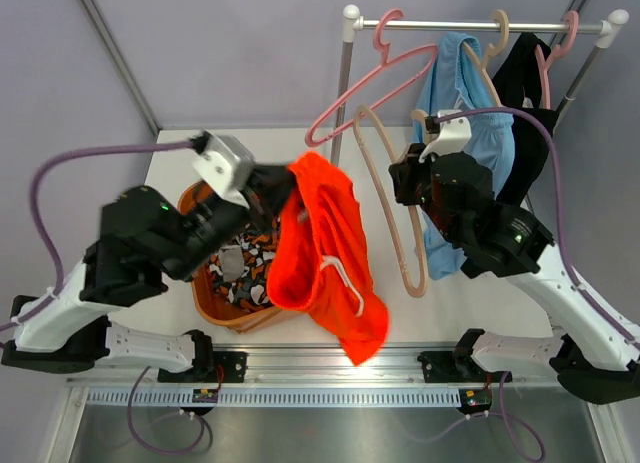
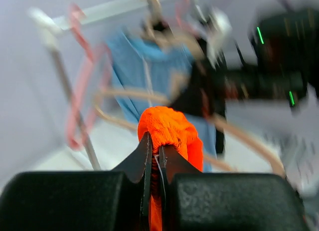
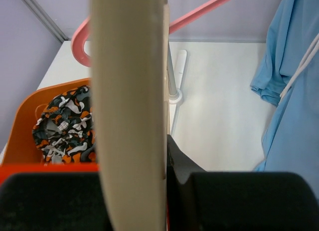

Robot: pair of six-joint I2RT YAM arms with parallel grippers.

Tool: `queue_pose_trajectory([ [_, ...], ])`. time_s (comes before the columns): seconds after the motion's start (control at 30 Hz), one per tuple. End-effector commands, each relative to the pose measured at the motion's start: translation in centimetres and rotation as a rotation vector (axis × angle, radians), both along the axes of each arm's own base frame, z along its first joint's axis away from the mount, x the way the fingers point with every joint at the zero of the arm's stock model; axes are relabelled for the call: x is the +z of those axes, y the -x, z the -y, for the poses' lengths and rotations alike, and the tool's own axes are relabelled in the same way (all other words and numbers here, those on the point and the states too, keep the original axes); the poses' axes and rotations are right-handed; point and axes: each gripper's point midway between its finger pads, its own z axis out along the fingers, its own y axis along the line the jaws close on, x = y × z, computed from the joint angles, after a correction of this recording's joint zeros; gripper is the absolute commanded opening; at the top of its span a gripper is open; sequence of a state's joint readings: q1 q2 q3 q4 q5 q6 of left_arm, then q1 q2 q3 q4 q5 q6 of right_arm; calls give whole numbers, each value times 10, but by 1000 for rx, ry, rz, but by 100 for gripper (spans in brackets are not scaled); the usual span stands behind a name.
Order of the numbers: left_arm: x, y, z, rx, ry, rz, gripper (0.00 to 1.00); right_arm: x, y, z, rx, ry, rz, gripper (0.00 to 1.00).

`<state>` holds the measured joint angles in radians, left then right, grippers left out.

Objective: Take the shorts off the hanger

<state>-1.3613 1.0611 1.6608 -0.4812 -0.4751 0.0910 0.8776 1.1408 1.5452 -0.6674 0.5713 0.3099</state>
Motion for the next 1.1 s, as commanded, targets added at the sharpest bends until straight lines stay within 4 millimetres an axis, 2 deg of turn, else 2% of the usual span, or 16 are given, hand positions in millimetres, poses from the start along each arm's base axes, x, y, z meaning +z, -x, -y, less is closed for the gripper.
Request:
queue_pose_trajectory([
  [0.0,117,-32,-73,334,231,206,0,4,12,8,17,-52,-8,0],
  [0.1,156,-38,-95,452,264,323,0,-1,17,13,16,-46,-20,0],
  [0.13,177,-35,-112,476,319,348,0,-2,18,15,14,-43,-20,0],
  [0.23,201,-34,-124,532,339,425,0,-4,23,22,8,-41,-21,0],
  [0.27,211,-32,-136,553,351,449,0,-4,24,23,7,-44,-19,0],
  [0.4,223,-31,-142,584,353,500,0,-2,28,28,10,-48,-17,0],
  [0.57,220,-36,-154,635,338,498,0,-1,31,32,5,-47,-16,0],
  [0.67,199,-46,-146,641,300,467,0,1,33,35,5,-50,-13,0],
  [0.73,171,-59,-130,650,227,438,0,1,35,36,10,-49,-16,0],
  [0.8,150,-69,-135,676,223,386,0,0,36,36,16,-46,-24,0],
  [0.87,110,-85,-122,668,189,297,0,0,38,38,10,-41,-26,0],
  [0.9,102,-86,-129,665,212,271,0,-2,38,40,9,-36,-28,0],
  [0.93,72,-102,-125,677,207,196,0,-2,39,42,6,-34,-27,0],
  [1.0,33,-113,-123,677,174,112,0,-2,40,46,-4,-29,-27,0],
  [1.03,16,-118,-126,683,233,38,0,-1,42,47,-2,-31,-26,0],
  [1.07,-30,-128,-115,688,152,-40,0,0,42,48,-7,-31,-25,0],
])
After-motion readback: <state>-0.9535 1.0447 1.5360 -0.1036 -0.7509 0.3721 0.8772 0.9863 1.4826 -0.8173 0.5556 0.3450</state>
